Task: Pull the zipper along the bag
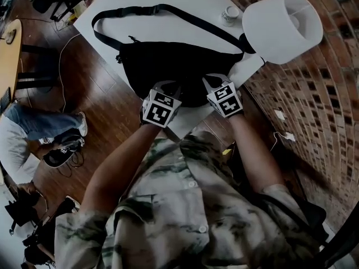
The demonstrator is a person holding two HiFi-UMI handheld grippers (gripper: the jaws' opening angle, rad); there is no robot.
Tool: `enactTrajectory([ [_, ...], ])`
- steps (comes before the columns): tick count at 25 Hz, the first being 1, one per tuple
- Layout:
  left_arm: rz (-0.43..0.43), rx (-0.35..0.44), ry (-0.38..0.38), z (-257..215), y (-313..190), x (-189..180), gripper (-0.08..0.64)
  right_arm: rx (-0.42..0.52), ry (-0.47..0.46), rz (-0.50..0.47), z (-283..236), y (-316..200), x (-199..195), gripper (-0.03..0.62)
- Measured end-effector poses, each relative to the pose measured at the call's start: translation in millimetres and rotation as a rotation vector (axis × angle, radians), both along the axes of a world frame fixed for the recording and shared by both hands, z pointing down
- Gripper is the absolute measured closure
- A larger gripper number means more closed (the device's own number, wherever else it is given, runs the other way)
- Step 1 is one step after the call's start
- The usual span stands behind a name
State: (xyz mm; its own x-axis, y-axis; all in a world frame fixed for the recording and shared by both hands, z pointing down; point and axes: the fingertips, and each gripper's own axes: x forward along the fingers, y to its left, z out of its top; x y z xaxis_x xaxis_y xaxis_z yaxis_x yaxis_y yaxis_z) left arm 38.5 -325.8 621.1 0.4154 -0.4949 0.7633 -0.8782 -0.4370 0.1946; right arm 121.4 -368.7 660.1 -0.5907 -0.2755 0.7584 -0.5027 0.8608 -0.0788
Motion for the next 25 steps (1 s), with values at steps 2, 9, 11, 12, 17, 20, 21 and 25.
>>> enactTrajectory([
  [2, 0.033, 0.005, 0.013, -2, -3, -6, 0.528, -0.022, 0.004, 0.028, 0, 0, 1, 0.586],
  [9, 0.134, 0.006, 0.090, -6, -7, -15, 0.526, -0.029, 0.062, 0.081, 1, 0, 2, 0.586],
  [11, 0.160, 0.004, 0.113, -4, -7, -18, 0.526, -0.030, 0.074, 0.103, 1, 0, 3, 0.586],
  [12, 0.172, 0.003, 0.126, -4, -8, -19, 0.528, -0.034, 0.077, 0.119, 1, 0, 4, 0.586],
  [17, 0.219, -0.007, 0.204, 0, -9, -23, 0.528, -0.051, 0.076, 0.188, 1, -2, 5, 0.584],
  [20, 0.265, -0.004, 0.222, -3, -11, -17, 0.529, -0.058, 0.078, 0.217, -8, -4, 5, 0.586],
  [21, 0.281, 0.000, 0.227, -4, -11, -14, 0.529, -0.048, 0.078, 0.222, -14, -7, 3, 0.586],
  [25, 0.298, -0.004, 0.237, -2, -10, -10, 0.529, -0.045, 0.076, 0.235, -15, -19, -11, 0.586],
])
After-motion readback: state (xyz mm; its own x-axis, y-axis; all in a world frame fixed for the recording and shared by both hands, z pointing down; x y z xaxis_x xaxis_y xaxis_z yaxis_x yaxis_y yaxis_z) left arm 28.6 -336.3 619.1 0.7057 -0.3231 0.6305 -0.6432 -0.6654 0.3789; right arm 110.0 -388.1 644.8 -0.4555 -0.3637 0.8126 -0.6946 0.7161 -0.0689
